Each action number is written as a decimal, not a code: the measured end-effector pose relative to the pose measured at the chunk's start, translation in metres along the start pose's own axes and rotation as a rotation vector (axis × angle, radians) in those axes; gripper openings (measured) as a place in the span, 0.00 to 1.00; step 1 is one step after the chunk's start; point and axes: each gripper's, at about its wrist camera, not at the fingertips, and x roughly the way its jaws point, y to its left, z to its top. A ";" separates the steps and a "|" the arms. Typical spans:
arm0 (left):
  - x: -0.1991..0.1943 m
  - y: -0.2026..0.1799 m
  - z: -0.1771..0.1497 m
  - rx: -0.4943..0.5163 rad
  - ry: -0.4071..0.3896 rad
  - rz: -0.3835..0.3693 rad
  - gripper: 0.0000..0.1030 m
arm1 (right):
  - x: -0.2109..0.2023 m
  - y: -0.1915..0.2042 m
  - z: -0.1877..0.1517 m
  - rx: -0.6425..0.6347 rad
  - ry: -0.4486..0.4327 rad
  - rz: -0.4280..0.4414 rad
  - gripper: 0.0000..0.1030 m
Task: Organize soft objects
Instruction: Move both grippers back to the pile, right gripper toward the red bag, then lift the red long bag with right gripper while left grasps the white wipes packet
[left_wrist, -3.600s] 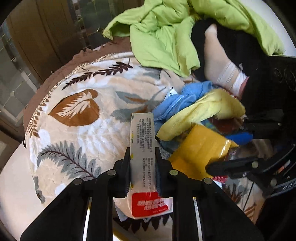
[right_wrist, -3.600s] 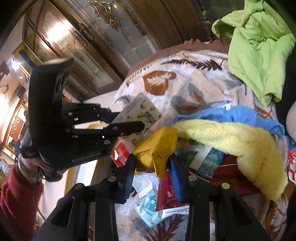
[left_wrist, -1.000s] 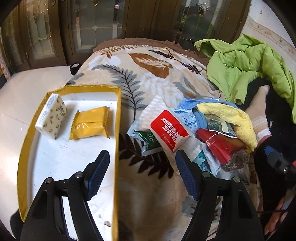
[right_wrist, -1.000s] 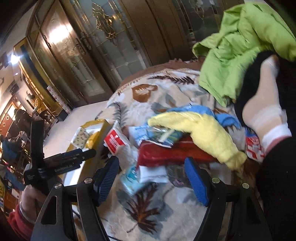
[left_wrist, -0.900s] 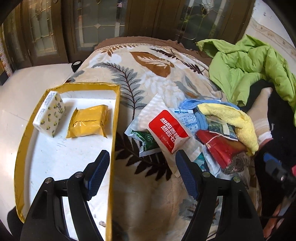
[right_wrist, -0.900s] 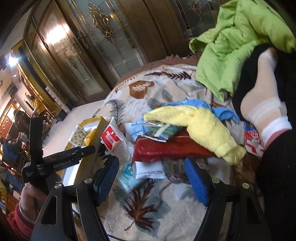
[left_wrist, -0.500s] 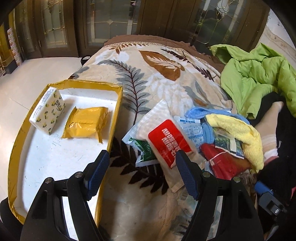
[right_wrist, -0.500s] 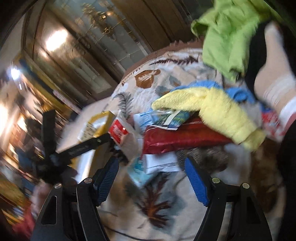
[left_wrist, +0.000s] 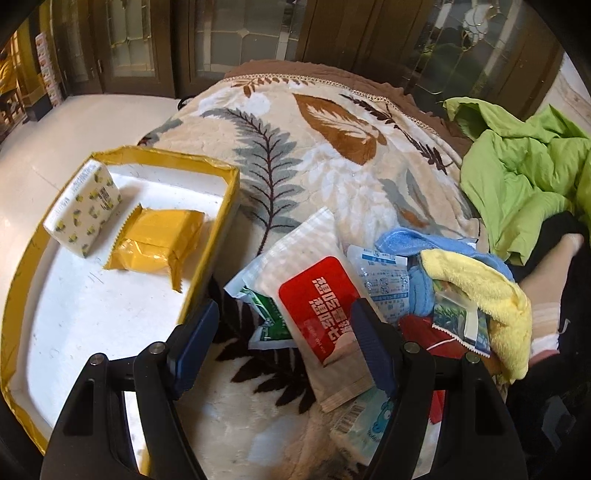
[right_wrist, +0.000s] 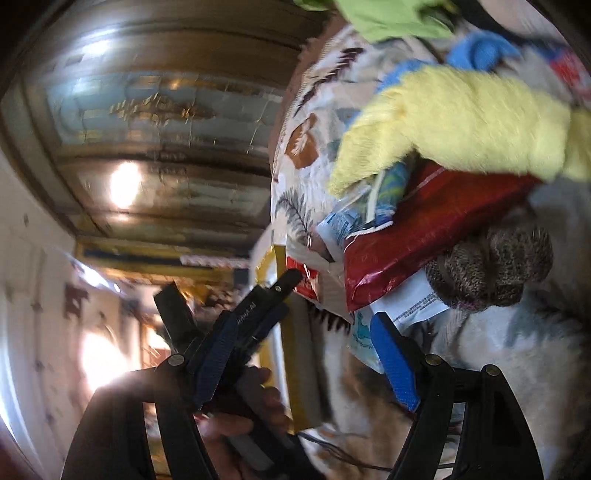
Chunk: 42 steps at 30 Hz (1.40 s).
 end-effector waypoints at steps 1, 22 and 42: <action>0.002 0.000 0.000 -0.010 0.006 -0.002 0.71 | 0.001 -0.002 0.002 0.016 -0.009 0.004 0.75; 0.020 -0.016 0.009 -0.099 0.051 -0.007 0.78 | 0.032 -0.040 0.016 0.250 -0.074 -0.017 0.73; 0.031 -0.017 0.003 -0.020 0.061 -0.024 0.55 | 0.030 -0.058 0.021 0.292 -0.081 0.039 0.27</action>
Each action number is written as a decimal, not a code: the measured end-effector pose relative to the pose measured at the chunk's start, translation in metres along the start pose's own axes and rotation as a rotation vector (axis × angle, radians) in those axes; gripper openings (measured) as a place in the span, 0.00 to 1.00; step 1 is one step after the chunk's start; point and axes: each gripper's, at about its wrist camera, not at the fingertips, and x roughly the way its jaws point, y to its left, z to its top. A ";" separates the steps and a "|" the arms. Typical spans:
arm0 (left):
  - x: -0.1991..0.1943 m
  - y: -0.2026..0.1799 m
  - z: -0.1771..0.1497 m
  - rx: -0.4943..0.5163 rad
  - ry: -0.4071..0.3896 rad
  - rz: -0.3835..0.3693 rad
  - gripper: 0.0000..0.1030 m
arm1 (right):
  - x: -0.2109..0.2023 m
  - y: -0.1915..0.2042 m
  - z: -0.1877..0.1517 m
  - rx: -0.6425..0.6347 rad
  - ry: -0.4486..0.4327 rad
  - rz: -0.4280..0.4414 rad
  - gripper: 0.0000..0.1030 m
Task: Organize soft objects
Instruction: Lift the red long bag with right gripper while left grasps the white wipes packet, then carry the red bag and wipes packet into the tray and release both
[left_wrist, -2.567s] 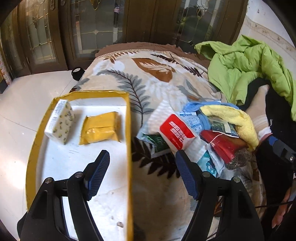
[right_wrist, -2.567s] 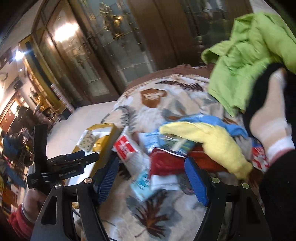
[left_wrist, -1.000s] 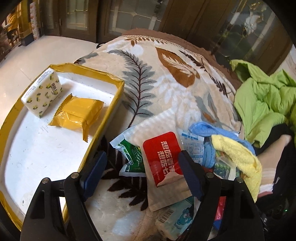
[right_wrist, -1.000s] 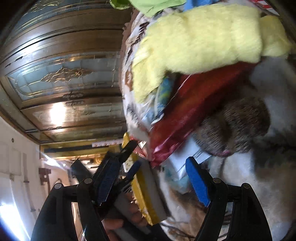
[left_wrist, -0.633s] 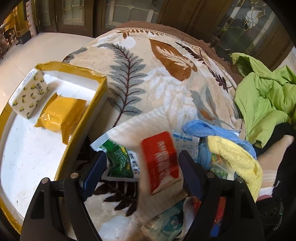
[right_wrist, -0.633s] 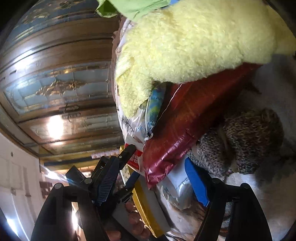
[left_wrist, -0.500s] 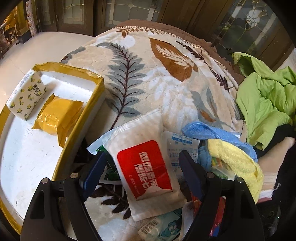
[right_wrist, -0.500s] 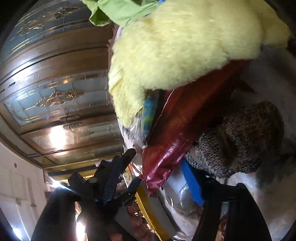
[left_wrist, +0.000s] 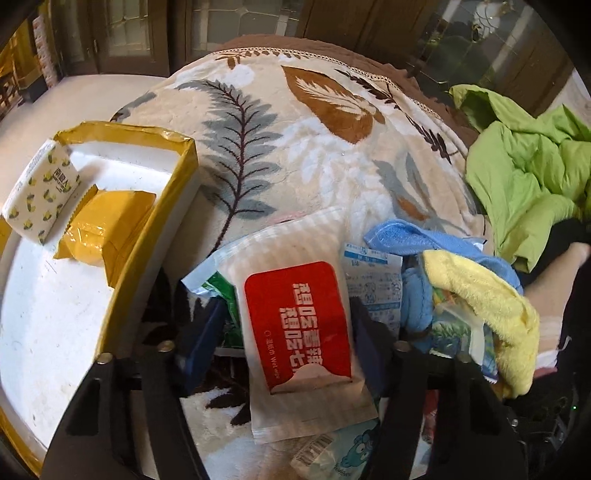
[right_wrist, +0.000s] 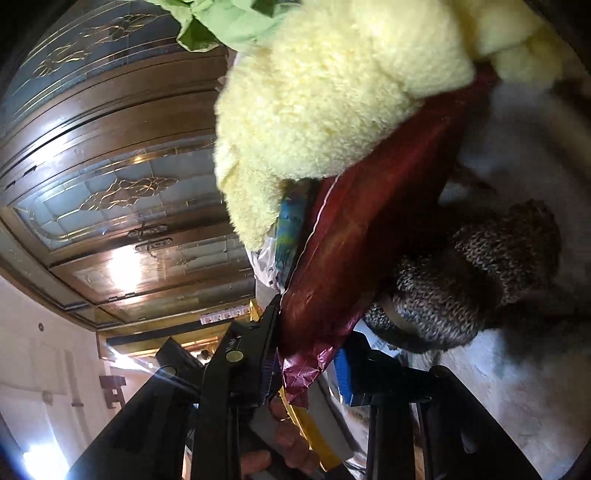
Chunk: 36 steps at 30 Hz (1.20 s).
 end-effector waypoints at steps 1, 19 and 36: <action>-0.001 0.001 0.001 0.002 -0.001 -0.003 0.46 | -0.003 0.002 -0.001 -0.009 -0.001 0.002 0.27; -0.038 0.009 -0.010 0.091 -0.025 -0.052 0.38 | -0.043 0.027 -0.021 -0.152 0.022 0.025 0.27; -0.093 0.029 -0.014 0.134 -0.094 -0.099 0.38 | -0.030 0.095 -0.073 -0.412 0.146 0.041 0.27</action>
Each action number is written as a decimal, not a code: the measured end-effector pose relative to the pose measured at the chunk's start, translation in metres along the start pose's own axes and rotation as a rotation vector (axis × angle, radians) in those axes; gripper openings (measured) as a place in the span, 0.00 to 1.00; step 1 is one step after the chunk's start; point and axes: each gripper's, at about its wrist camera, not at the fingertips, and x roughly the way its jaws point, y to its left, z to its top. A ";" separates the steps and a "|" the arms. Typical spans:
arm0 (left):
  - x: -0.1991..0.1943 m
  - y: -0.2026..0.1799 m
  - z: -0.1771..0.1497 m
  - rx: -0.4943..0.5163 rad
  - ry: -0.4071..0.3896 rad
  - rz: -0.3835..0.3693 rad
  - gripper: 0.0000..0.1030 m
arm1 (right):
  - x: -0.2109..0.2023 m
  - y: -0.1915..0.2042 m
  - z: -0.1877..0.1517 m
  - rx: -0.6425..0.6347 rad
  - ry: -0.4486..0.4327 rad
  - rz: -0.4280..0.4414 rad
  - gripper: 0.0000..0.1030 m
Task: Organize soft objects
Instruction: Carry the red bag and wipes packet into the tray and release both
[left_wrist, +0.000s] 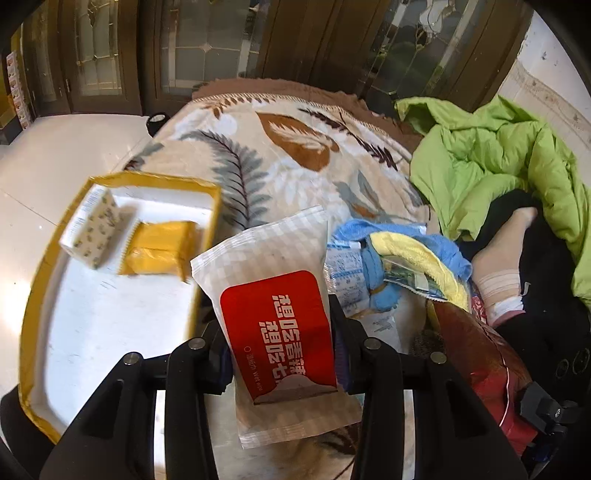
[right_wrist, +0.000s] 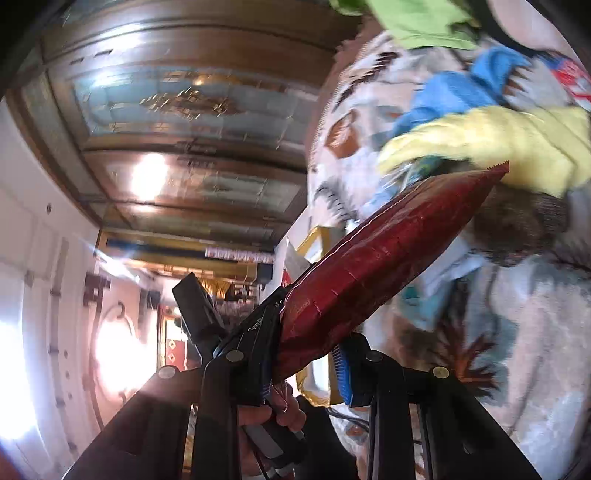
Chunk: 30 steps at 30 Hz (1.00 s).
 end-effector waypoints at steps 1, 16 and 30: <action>-0.004 0.005 0.001 -0.004 -0.007 0.003 0.38 | 0.005 0.004 0.000 -0.014 0.012 0.001 0.27; -0.040 0.123 0.018 -0.092 -0.039 0.139 0.39 | 0.124 0.089 -0.022 -0.330 0.245 -0.010 0.27; -0.008 0.183 0.004 -0.116 0.061 0.214 0.39 | 0.228 0.084 -0.034 -0.496 0.450 -0.134 0.27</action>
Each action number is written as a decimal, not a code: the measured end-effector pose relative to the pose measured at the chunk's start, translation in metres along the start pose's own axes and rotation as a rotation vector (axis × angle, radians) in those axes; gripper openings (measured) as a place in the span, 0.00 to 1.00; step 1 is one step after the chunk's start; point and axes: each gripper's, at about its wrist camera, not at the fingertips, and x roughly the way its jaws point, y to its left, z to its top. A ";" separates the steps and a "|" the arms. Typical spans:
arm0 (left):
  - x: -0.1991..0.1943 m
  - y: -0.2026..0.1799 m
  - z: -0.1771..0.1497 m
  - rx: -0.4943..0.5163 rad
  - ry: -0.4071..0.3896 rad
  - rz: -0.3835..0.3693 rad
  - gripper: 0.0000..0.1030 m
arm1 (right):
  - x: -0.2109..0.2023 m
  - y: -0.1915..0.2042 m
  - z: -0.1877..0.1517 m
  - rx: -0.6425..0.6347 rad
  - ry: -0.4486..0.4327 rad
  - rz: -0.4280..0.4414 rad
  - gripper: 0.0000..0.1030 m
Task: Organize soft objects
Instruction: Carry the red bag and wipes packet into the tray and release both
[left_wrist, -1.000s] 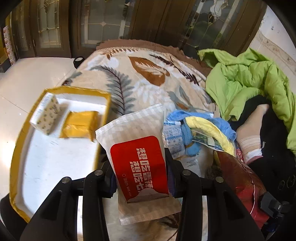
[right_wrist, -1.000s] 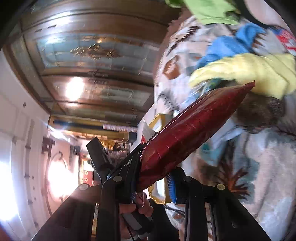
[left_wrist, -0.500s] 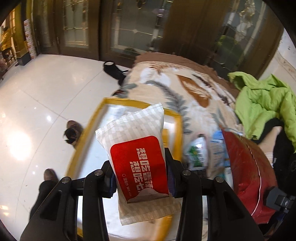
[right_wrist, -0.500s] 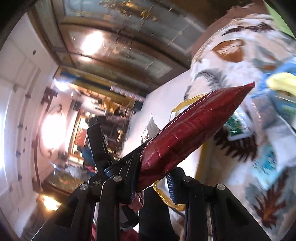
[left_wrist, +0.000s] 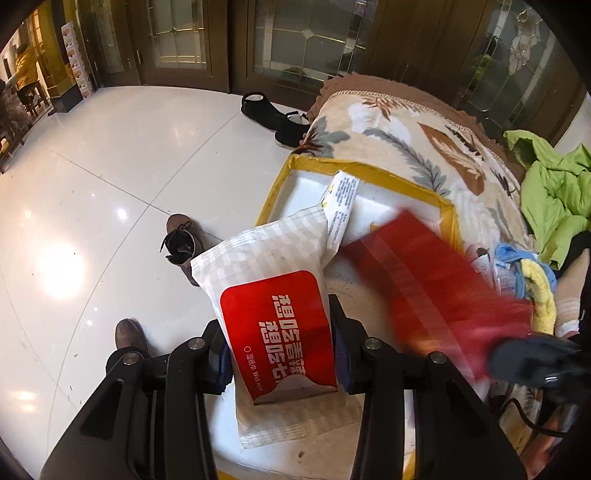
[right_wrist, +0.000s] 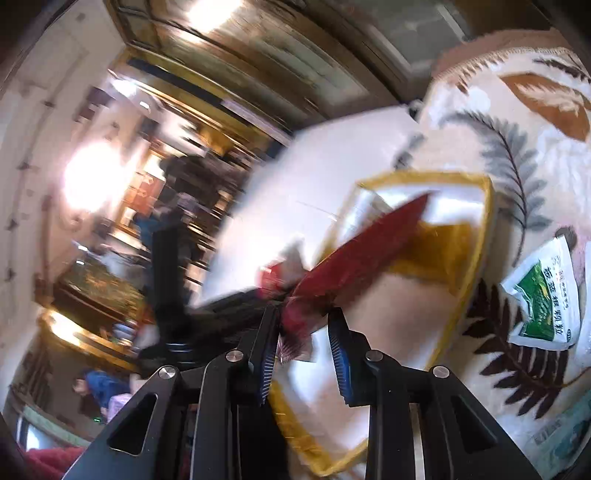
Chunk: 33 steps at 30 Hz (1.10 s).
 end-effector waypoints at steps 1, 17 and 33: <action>0.003 0.000 0.000 0.003 0.006 -0.002 0.39 | 0.003 -0.003 -0.003 0.007 0.011 -0.002 0.27; 0.028 -0.018 -0.008 0.117 0.058 0.057 0.71 | -0.035 -0.013 -0.050 0.093 0.000 0.071 0.41; -0.024 -0.064 -0.010 0.195 -0.106 0.078 0.71 | -0.134 -0.025 -0.088 0.142 -0.191 0.034 0.69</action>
